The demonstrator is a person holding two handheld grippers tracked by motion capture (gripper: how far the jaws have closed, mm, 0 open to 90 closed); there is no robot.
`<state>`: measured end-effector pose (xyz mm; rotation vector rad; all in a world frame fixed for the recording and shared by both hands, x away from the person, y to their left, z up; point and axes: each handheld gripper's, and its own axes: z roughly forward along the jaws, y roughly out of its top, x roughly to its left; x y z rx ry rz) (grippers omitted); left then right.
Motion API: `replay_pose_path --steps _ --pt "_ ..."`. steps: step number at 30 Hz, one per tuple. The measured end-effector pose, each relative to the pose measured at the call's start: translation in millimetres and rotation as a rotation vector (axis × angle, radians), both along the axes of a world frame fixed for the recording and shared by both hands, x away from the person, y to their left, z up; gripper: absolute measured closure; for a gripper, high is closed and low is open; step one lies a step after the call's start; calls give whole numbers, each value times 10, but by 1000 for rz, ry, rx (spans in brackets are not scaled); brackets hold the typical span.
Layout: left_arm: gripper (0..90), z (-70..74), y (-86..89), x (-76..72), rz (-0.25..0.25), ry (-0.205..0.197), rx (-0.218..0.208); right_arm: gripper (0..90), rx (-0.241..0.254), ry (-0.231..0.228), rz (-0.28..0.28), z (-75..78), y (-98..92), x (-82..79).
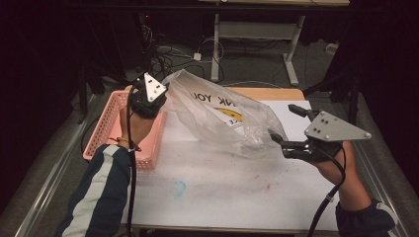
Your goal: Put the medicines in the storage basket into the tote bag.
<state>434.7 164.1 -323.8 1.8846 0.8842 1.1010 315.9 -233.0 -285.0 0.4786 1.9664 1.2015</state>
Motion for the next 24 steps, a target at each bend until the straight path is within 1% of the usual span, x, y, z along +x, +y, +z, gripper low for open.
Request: replay_pose_path --steps 1,2,3,4,5,6,7,9,10,12,14,15,17,18,19,20,21,22,23,24 --pt "852 -32 -7 26 12 5 9 216 -8 3 9 -15 21 -23" --pt "852 -65 -3 56 16 16 5 216 -12 -2 16 -28 34 -43" --pt "851 -95 9 82 13 28 -3 216 -7 -2 22 -39 40 -59" --pt "851 -124 22 99 17 33 -6 216 3 -3 28 -46 36 -71" --pt "849 -150 42 108 12 38 -18 215 12 -5 32 -54 27 -85" --pt "828 -173 65 112 8 44 -28 215 22 -9 30 -65 13 -95" --pt "805 -197 85 110 16 45 -28 213 32 -13 29 -78 -4 -99" --pt "804 -251 142 102 19 50 -37 210 38 -15 25 -109 -42 -112" --pt "806 -281 172 104 27 59 -40 209 45 -18 19 -122 -63 -122" --pt "813 -340 239 112 39 72 -40 204 64 -10 26 -137 -111 -148" --pt "823 -383 303 129 54 87 -51 200 85 2 30 -155 -136 -175" --pt "823 -395 328 133 62 90 -53 191 83 10 31 -167 -135 -184" --pt "821 -404 359 132 76 89 -58 186 66 8 22 -190 -120 -195" --pt "821 -405 367 130 82 86 -63 186 71 12 17 -203 -114 -199" --pt "816 -408 372 127 80 87 -70 186 65 6 -1 -219 -97 -202" --pt "787 -412 370 125 80 86 -67 186 35 -6 -39 -250 -57 -203" --pt "740 -416 361 119 80 87 -63 183 8 -13 -66 -271 -31 -195" --pt "653 -419 357 110 68 96 -66 183 -8 -9 -83 -303 -6 -182" --pt "640 -428 355 90 41 102 -81 185 -6 10 -81 -334 1 -162" --pt "586 -440 348 57 8 100 -92 185 -1 36 -84 -361 -5 -141"
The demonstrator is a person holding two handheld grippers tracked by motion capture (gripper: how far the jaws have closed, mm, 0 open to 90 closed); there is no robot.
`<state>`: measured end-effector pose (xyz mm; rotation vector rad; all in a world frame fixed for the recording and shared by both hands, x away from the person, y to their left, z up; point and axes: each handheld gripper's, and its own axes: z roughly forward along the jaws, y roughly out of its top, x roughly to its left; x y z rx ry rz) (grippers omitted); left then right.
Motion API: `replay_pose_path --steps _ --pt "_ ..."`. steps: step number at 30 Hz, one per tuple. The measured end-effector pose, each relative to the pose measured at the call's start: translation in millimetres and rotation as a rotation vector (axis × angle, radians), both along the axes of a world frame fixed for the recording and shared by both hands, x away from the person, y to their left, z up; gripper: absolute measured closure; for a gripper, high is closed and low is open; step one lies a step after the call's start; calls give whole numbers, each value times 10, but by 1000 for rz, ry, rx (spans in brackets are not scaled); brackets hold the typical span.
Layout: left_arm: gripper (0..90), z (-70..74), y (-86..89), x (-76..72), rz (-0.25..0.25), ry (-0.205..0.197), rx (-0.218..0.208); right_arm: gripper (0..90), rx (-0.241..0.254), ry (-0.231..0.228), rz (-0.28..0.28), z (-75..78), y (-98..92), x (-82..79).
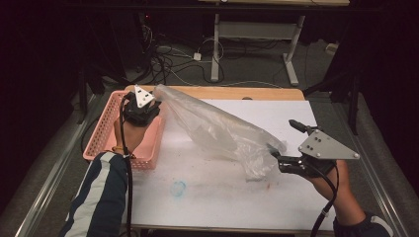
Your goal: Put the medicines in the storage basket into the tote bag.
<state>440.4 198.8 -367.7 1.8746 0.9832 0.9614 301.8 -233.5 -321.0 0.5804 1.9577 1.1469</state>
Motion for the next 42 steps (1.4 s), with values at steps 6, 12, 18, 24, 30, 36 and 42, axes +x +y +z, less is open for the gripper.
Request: replay_pose_path --steps 6,12,18,24,30,36,42 --pt "741 -86 -51 -197 -43 -35 71 172 15 53 -33 -109 -159 -9" --pt "859 -139 90 -189 12 -23 51 172 33 40 -6 -130 -309 -176" --pt "858 -194 -4 -228 -34 -8 44 174 67 64 96 -183 -221 -272" --pt "859 -219 -137 -259 -41 -18 98 168 52 95 182 -229 11 -312" --pt "860 -300 130 -170 34 32 49 169 94 44 202 -148 -55 -436" --pt "557 -306 240 -266 -55 48 -16 169 119 21 173 -152 -141 -413" --pt "255 -245 210 -553 -121 -23 -17 169 130 38 98 -256 -260 -311"
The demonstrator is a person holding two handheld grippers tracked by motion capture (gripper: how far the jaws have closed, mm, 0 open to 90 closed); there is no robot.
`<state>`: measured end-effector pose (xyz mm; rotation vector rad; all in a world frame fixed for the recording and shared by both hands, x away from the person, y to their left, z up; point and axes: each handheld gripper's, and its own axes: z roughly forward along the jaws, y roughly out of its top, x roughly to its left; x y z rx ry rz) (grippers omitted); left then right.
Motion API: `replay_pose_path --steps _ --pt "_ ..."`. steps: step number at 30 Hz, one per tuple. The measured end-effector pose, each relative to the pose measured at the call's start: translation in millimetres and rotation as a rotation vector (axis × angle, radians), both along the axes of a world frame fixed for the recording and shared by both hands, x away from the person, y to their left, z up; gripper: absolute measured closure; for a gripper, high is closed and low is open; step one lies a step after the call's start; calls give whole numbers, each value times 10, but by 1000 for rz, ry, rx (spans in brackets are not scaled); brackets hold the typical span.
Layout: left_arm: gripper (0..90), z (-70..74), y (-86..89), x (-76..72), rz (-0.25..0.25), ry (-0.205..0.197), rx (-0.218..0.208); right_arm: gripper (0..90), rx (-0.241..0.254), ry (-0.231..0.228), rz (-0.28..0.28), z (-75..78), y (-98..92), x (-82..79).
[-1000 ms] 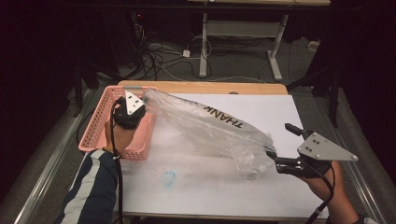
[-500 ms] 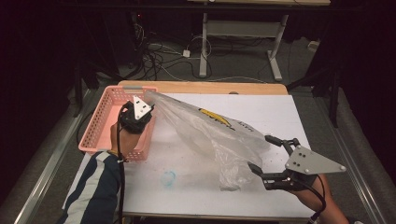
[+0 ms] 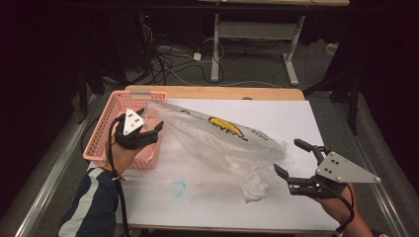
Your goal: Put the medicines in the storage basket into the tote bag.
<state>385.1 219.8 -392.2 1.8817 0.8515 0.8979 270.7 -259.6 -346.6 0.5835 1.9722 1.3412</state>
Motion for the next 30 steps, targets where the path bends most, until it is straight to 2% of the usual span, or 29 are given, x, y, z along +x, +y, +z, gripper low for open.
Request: replay_pose_path --steps 5,7,11,13,14,16,19,22,23,25,27,30 --pt "208 68 -18 -276 -54 -61 9 169 17 29 -47 -27 -129 25" --pt "205 64 -23 -392 -63 -66 15 169 42 34 -56 -16 -205 12" --pt "173 9 -8 -583 -107 -61 6 173 71 27 -89 7 -334 -8" --pt "169 -46 -19 -659 -127 -28 -6 178 90 35 -102 -1 -372 8" --pt "151 -83 -27 -699 -134 -18 0 177 86 43 -116 -15 -377 27" --pt "150 -160 -45 -770 -145 -5 22 172 41 47 -155 -64 -377 76" --pt "150 -266 -40 -817 -156 25 35 171 25 72 -180 -165 -428 170" --pt "150 -362 -25 -805 -156 53 31 172 34 99 -196 -280 -499 248" --pt "150 -407 -31 -799 -154 59 45 179 28 99 -206 -339 -524 276" --pt "150 -464 -44 -793 -157 64 79 184 25 126 -223 -498 -573 350" --pt "150 -505 -51 -799 -147 65 104 184 2 160 -226 -641 -592 415" --pt "150 -510 -36 -810 -149 68 96 182 -12 191 -221 -736 -581 455"
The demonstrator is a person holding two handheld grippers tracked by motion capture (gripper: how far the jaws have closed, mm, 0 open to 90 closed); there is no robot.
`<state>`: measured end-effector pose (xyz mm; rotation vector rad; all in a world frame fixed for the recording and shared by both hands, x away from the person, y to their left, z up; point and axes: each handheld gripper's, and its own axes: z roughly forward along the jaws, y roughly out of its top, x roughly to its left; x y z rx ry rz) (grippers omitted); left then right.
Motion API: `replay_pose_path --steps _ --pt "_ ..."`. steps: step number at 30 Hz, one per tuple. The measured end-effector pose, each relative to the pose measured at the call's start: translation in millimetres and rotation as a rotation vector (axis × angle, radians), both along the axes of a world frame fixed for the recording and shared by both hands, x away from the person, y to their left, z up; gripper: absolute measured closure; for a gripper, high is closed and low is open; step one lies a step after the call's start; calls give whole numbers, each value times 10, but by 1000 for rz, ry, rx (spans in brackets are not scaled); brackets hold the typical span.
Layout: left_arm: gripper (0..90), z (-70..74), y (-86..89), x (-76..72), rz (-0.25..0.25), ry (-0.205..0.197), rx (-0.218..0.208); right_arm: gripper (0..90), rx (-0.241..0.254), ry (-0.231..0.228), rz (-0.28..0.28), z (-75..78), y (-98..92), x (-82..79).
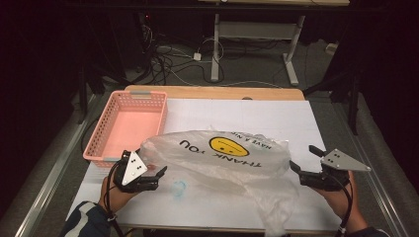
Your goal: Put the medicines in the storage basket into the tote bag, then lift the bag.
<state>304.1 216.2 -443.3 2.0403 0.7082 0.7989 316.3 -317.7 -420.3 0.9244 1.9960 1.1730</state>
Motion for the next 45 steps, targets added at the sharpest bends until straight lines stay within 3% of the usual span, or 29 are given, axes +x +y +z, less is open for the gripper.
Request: replay_pose_path --steps 9,20,32,45 --pt "151 -15 132 -51 -9 3 -43 183 7 19 2 -25 76 39" --pt "152 -25 135 -56 24 8 -9 183 -4 10 4 -72 84 20" --pt "151 -28 176 -47 31 5 -6 175 -45 -3 27 -95 184 28" --pt "151 -15 176 -35 36 4 -13 179 -39 -12 36 -67 197 -2"
